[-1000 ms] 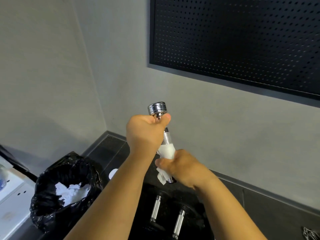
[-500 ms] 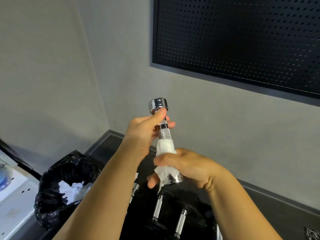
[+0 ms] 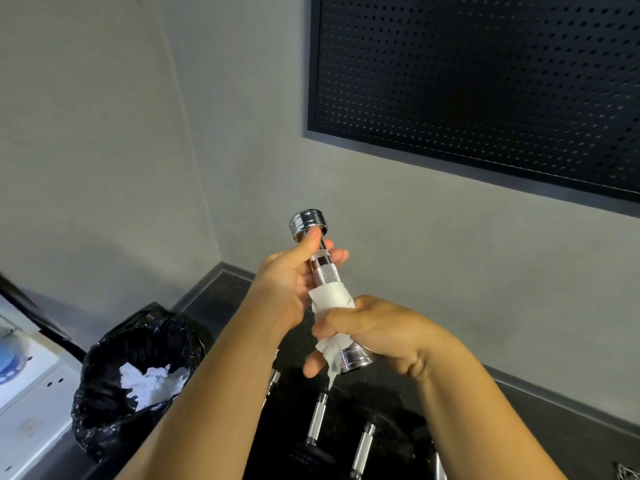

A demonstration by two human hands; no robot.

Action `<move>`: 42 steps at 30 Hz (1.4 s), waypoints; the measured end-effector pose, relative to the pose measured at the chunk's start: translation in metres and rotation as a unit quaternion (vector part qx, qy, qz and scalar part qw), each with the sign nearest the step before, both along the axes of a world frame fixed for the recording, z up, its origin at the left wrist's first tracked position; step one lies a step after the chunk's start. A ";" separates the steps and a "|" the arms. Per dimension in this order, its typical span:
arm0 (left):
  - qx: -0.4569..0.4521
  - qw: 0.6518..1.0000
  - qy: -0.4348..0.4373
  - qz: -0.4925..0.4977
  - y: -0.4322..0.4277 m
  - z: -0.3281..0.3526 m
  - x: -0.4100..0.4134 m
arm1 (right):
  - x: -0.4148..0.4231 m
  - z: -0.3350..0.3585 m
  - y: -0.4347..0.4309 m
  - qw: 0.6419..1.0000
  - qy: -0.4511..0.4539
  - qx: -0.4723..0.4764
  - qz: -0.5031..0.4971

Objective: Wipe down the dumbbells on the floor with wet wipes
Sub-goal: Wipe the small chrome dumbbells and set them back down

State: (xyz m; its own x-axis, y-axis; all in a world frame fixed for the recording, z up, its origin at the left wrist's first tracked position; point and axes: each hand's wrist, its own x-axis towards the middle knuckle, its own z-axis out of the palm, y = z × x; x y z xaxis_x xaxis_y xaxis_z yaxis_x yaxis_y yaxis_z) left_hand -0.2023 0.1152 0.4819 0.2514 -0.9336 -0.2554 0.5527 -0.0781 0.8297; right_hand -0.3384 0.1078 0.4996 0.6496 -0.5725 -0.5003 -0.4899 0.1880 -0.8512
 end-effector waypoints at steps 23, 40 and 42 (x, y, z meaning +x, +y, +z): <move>0.048 0.931 0.242 0.270 0.011 0.020 -0.030 | -0.050 0.012 -0.021 0.943 -0.075 -0.236 -0.221; 0.044 0.909 0.297 0.288 0.024 0.016 -0.049 | -0.019 -0.045 0.025 0.908 -0.171 -0.306 -0.231; 0.027 0.918 0.284 0.277 0.026 0.016 -0.054 | -0.015 -0.045 0.027 0.870 -0.151 -0.385 -0.269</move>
